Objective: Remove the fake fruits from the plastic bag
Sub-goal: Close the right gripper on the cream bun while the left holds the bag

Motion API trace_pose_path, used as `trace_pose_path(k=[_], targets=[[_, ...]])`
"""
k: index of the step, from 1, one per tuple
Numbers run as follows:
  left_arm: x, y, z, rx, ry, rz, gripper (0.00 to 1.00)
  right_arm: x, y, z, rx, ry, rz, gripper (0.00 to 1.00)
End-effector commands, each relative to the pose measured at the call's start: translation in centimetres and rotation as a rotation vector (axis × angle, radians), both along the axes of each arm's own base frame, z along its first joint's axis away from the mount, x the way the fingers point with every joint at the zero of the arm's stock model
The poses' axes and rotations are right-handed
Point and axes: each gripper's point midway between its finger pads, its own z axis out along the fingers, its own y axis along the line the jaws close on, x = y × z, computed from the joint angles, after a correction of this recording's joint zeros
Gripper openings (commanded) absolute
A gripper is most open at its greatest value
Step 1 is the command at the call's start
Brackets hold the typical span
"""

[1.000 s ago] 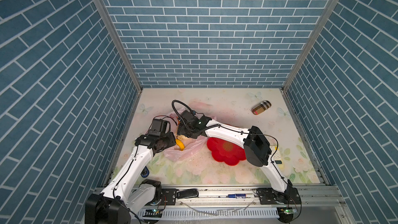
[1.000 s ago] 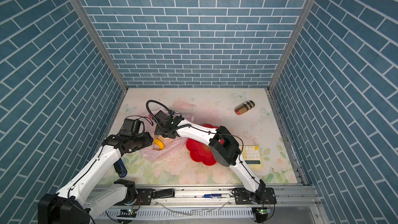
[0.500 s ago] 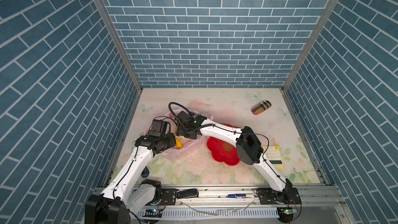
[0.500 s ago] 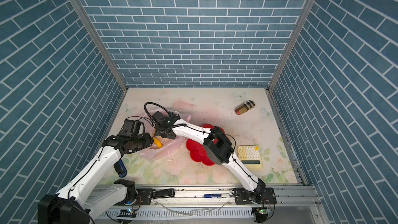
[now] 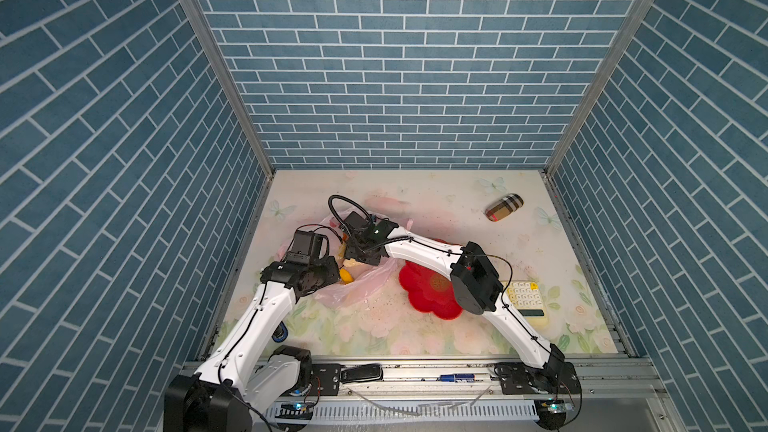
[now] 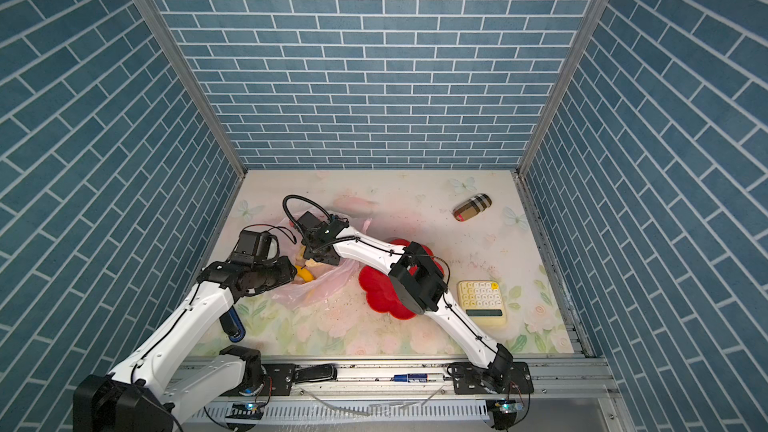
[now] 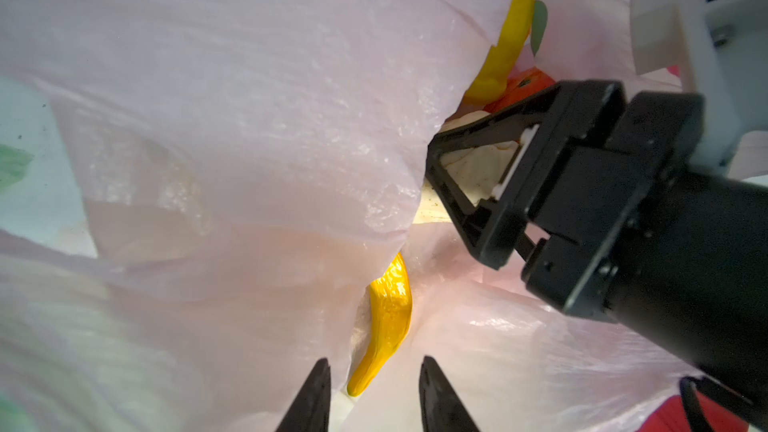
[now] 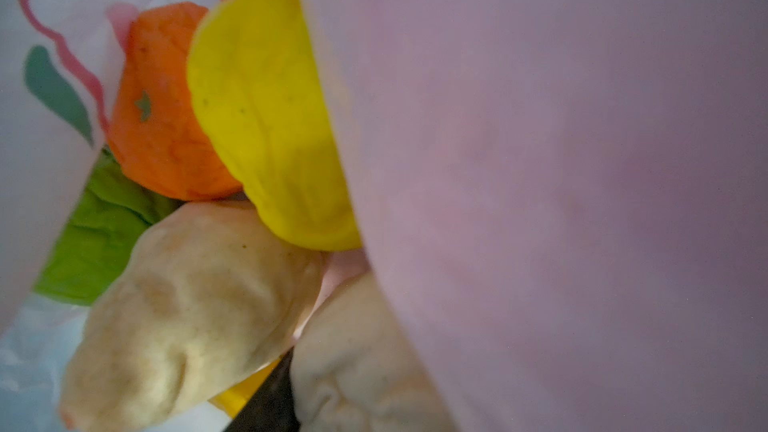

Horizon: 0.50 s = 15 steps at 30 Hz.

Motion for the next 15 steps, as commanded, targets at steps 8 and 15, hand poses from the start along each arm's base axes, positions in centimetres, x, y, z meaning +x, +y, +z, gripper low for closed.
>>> trace_pose_path(k=[8,15], targets=[[0.5,0.3,0.5,0.025,-0.005,0.006,0.39,1.0,-0.9,1.6,0.005,-0.074,0.055,0.34],[1.8,0.2,2.0,0.043,-0.024,-0.019,0.4,1.3,-0.9,4.2,0.035,-0.119,0.178,0.3]])
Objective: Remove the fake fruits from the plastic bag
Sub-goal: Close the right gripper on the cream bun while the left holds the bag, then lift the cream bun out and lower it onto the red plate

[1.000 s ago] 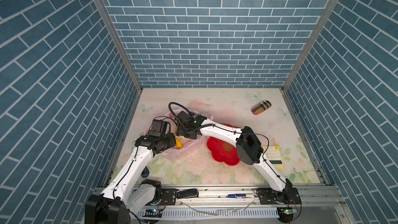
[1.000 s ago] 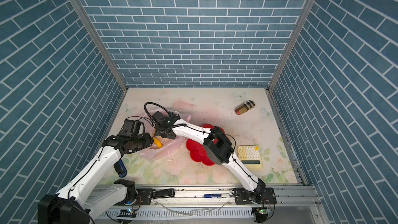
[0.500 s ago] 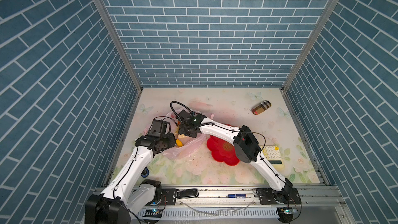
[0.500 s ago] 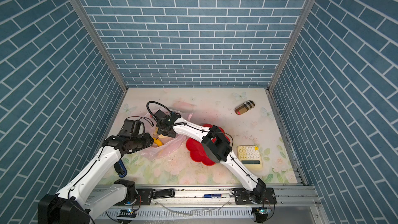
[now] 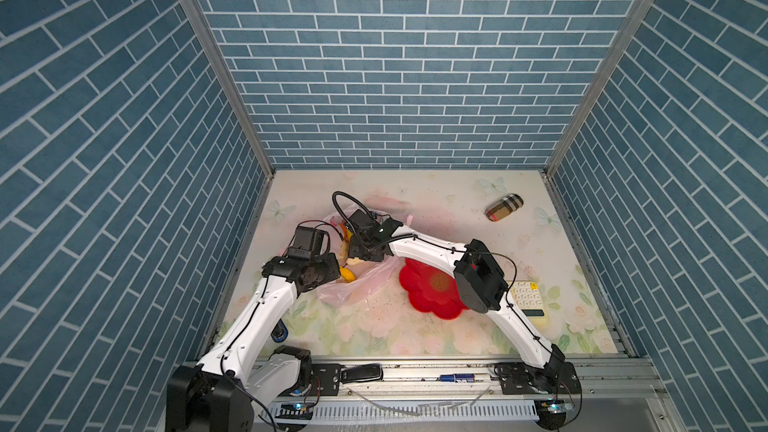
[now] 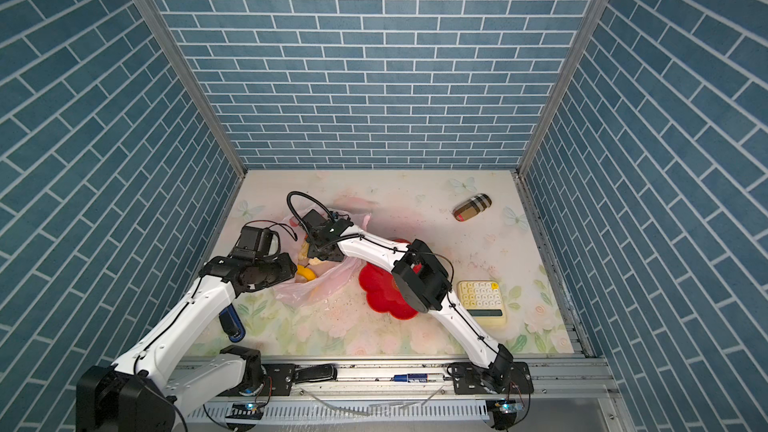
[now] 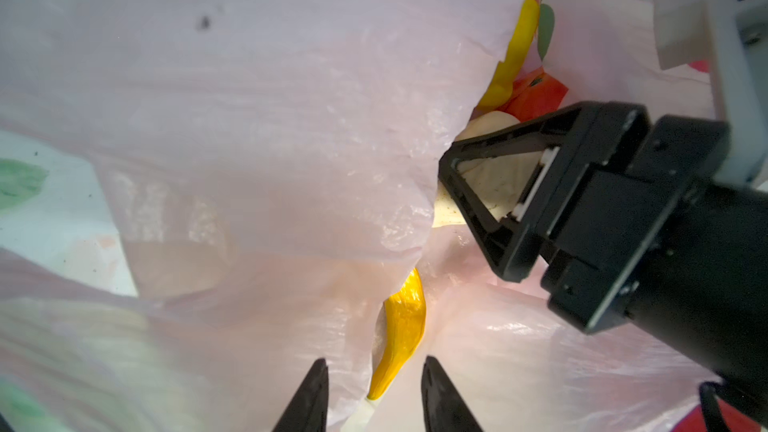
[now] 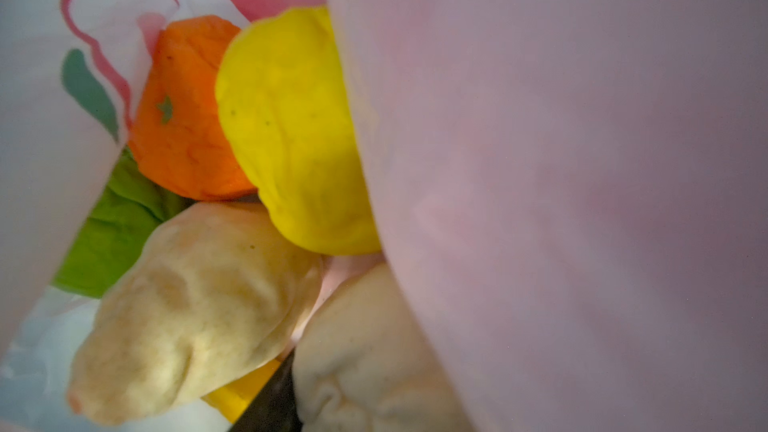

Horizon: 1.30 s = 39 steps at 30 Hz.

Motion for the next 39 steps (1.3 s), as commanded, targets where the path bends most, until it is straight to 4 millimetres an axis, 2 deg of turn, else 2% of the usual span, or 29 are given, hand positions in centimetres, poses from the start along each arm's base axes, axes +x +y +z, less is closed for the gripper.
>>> trace_pose_path(k=[1,8,13,14,15,20,23,26,30,39], targets=[[0.9,0.2,1.7,0.024,-0.036,-0.012,0.41,0.2,0.0,4.1,0.049,-0.059,0.097,0.29],[1.6,0.8,4.3,0.041,-0.083,-0.005,0.43,-1.0,-0.1,7.1,0.073,-0.093,0.22,0.26],[1.8,1.5,5.8,0.04,-0.111,0.016,0.44,-1.7,-0.6,10.1,0.099,-0.134,0.282,0.25],[1.8,1.6,6.0,0.039,-0.117,0.019,0.44,-1.7,-0.7,10.0,0.094,-0.136,0.288,0.25],[1.9,1.8,6.3,0.038,-0.125,0.025,0.44,-2.4,-0.7,12.0,0.135,-0.138,0.314,0.25],[2.0,2.5,7.4,0.044,-0.152,0.039,0.44,-3.8,-1.5,15.0,0.183,-0.152,0.363,0.24],[2.1,2.7,7.7,0.051,-0.159,0.038,0.44,-4.8,-2.7,16.7,0.194,-0.17,0.383,0.23],[2.3,2.9,8.0,0.058,-0.166,0.031,0.45,-5.7,-4.8,18.1,0.175,-0.19,0.391,0.23],[2.5,3.0,8.6,0.065,-0.18,0.021,0.45,-6.9,-8.8,18.6,0.094,-0.207,0.384,0.23],[3.6,2.7,9.1,0.076,-0.202,-0.008,0.45,-9.3,-19.2,17.1,-0.076,-0.206,0.282,0.22]])
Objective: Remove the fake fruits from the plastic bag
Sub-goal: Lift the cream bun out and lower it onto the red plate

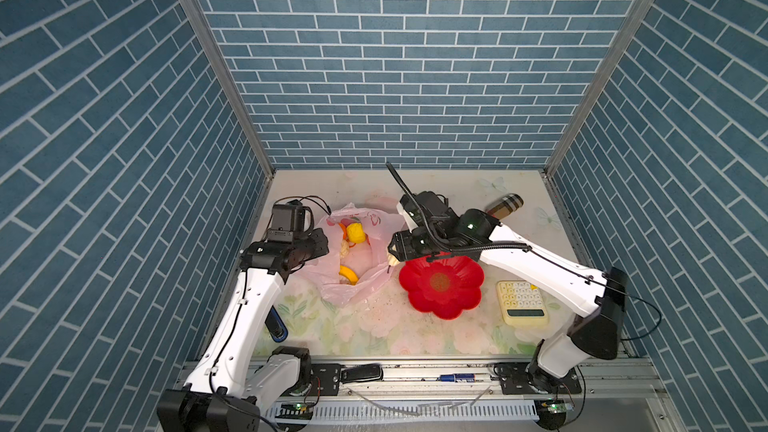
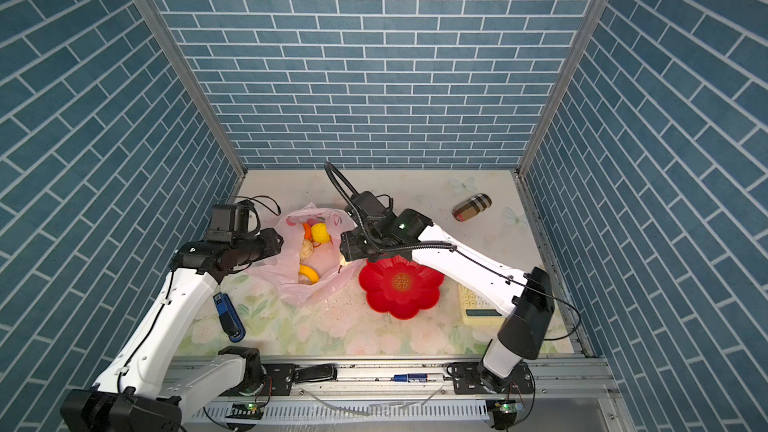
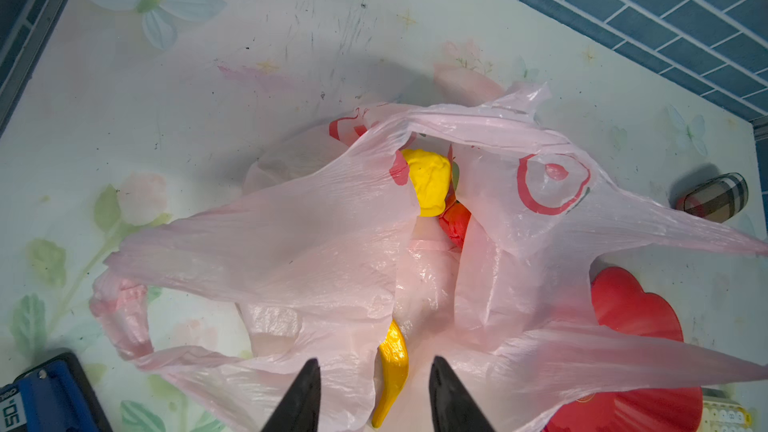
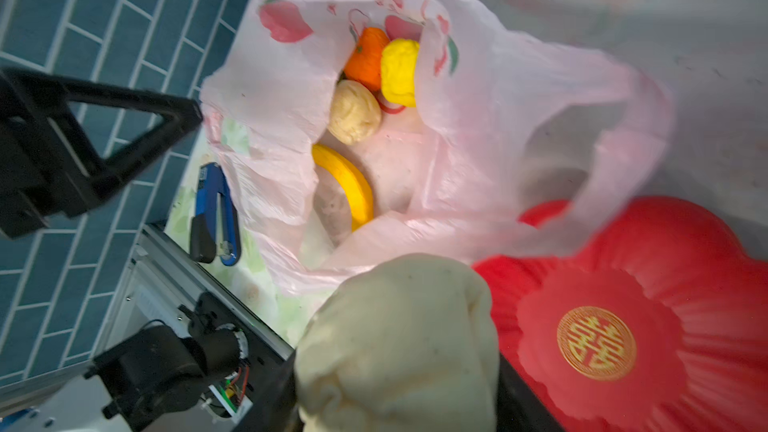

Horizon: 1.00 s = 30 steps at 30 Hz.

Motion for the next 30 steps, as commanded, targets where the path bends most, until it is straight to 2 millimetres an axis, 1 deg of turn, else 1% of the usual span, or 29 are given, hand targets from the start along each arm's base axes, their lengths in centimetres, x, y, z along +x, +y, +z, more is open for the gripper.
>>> trace_pose_path(k=[1,4,6,8,11,16,19,22,26,30], targets=[[0.5,0.2,0.4,0.026,-0.015,-0.017,0.46,-0.6,-4.8,-1.2,-0.097,-0.013,-0.056,0.22],[1.0,0.4,0.2,0.049,-0.027,-0.028,0.45,-1.1,-7.5,-2.2,-0.117,-0.002,-0.089,0.22],[1.2,0.5,0.0,0.062,-0.03,-0.029,0.45,-1.4,-8.8,-3.1,-0.133,0.013,-0.102,0.22],[1.2,0.5,0.0,0.063,-0.04,-0.03,0.45,-1.3,-9.9,-4.2,-0.157,0.028,-0.117,0.22],[1.0,0.5,-0.2,0.064,-0.041,-0.035,0.45,-1.1,-10.6,-6.4,-0.185,0.057,-0.136,0.22],[0.6,0.3,-1.0,0.054,-0.018,-0.043,0.46,-0.5,-10.3,-10.1,-0.205,0.101,-0.146,0.21],[0.6,0.4,-0.7,0.058,-0.026,-0.039,0.46,0.1,-10.1,-12.2,-0.23,0.119,-0.155,0.22],[0.4,0.5,-0.6,0.062,-0.036,-0.036,0.47,0.8,-9.8,-13.9,-0.256,0.13,-0.16,0.22],[0.3,0.6,-0.7,0.067,-0.032,-0.034,0.48,1.9,-9.2,-15.6,-0.271,0.146,-0.165,0.23],[0.3,0.6,-0.8,0.068,-0.031,-0.034,0.48,2.5,-8.6,-17.3,-0.282,0.17,-0.158,0.26]])
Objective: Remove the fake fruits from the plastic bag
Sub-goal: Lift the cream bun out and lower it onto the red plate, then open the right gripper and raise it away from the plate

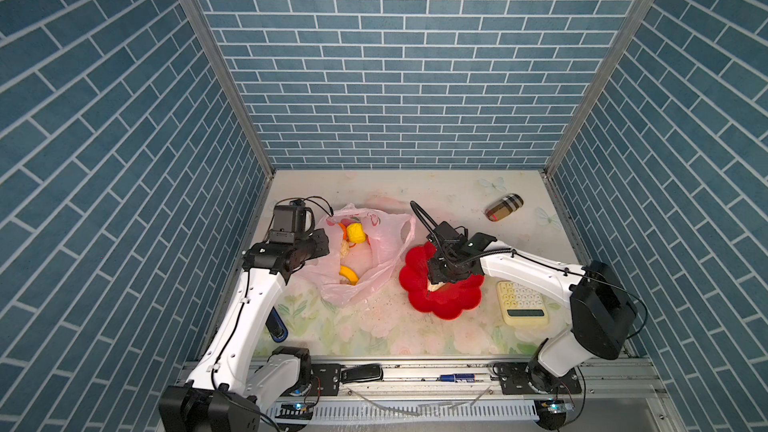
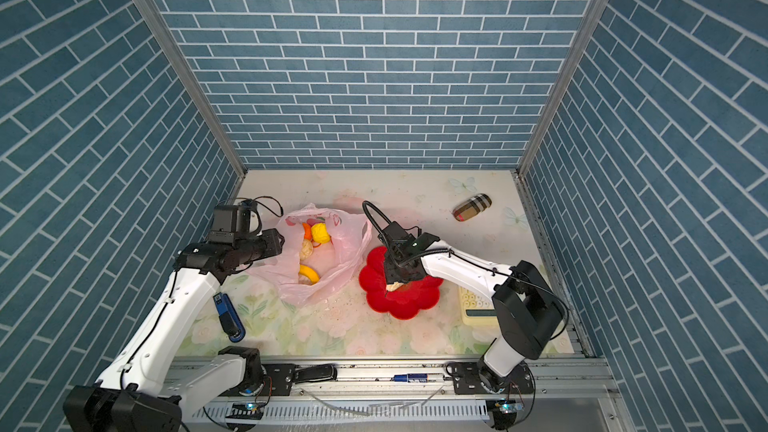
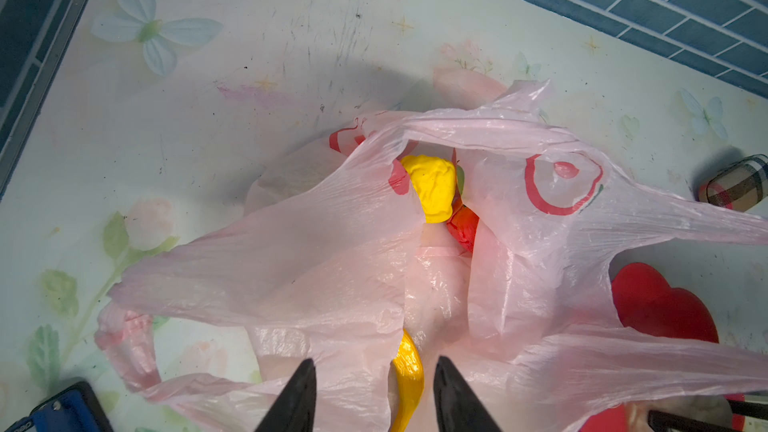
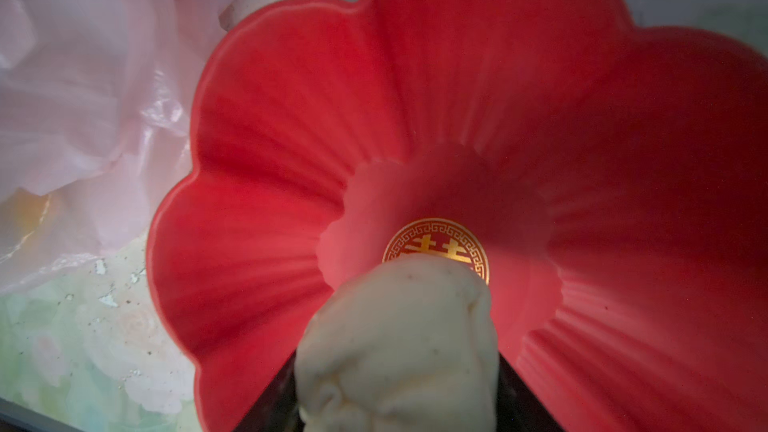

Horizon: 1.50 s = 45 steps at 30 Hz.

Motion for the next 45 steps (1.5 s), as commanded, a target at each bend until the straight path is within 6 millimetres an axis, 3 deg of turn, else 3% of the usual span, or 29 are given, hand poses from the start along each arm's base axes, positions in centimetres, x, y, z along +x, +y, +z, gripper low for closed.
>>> trace_pose_path(k=[1,8,13,31,35,45], targets=[[-0.3,0.4,-0.3,0.017,0.002,0.003,0.48,0.5,0.5,-1.2,-0.002,0.006,0.021,0.27],[-0.3,0.3,-0.4,0.013,0.003,0.0,0.48,0.7,0.5,-2.7,-0.023,0.028,0.019,0.34],[-0.4,0.3,-0.3,0.014,0.002,-0.002,0.48,0.6,0.3,-3.3,-0.03,0.038,0.017,0.46],[-0.6,0.3,-0.4,0.015,0.006,-0.004,0.49,0.3,-0.1,-3.4,-0.05,0.052,0.027,0.72],[-0.6,0.3,-0.3,0.015,0.004,-0.004,0.49,0.6,-0.1,-1.5,-0.025,0.014,0.02,0.74],[-0.8,0.5,-0.2,0.021,0.008,0.007,0.51,-0.4,-3.4,8.6,0.018,-0.154,-0.018,0.71]])
